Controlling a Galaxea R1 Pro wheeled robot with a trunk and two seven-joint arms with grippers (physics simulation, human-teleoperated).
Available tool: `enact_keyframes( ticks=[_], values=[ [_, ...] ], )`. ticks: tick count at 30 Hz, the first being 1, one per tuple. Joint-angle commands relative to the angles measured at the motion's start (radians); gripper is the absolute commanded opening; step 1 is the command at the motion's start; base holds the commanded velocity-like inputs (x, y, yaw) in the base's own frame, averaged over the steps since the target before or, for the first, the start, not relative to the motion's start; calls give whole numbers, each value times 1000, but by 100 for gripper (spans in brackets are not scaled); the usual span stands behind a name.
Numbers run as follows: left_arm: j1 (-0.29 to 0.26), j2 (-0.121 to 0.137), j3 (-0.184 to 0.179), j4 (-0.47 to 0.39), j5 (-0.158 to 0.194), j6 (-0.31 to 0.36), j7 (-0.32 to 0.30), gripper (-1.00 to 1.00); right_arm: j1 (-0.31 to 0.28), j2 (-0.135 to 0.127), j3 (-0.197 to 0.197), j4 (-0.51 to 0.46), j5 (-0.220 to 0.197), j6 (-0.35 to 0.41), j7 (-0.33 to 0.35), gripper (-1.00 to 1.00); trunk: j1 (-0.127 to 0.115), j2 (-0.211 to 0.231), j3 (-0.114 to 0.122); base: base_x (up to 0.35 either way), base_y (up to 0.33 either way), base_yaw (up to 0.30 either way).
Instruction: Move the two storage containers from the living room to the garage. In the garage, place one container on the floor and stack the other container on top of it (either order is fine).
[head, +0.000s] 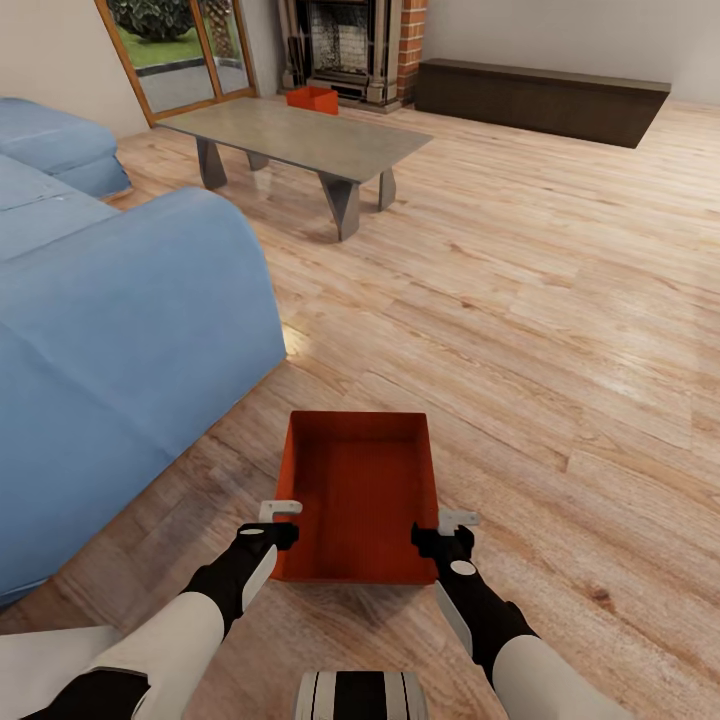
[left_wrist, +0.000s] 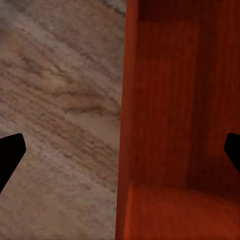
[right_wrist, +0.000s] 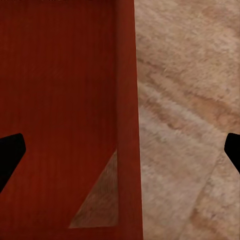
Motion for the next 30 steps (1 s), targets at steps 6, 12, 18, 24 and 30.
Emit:
enact_keyframes(
  ticks=[6,12,18,24,30],
  values=[
    [0,1,-7,-2,5,6,7,100,0,1,6,1,-6,2,-7,100,0,0,-1,0,0,0],
    [0,1,-7,-2,6,6,6,100,0,0,6,1,-4,2,-7,100,11,-21,-10,0,0,0],
    [0,1,-7,-2,7,6,6,100,0,0,6,1,-3,0,-7,100,19,-35,-16,0,0,0],
    [0,1,-7,-2,7,6,7,100,-1,-1,6,1,-3,0,-7,100,19,-35,-16,0,0,0],
    [0,1,-7,-2,6,6,7,100,0,-1,6,1,-2,0,-7,100,19,-35,-16,0,0,0]
  ],
)
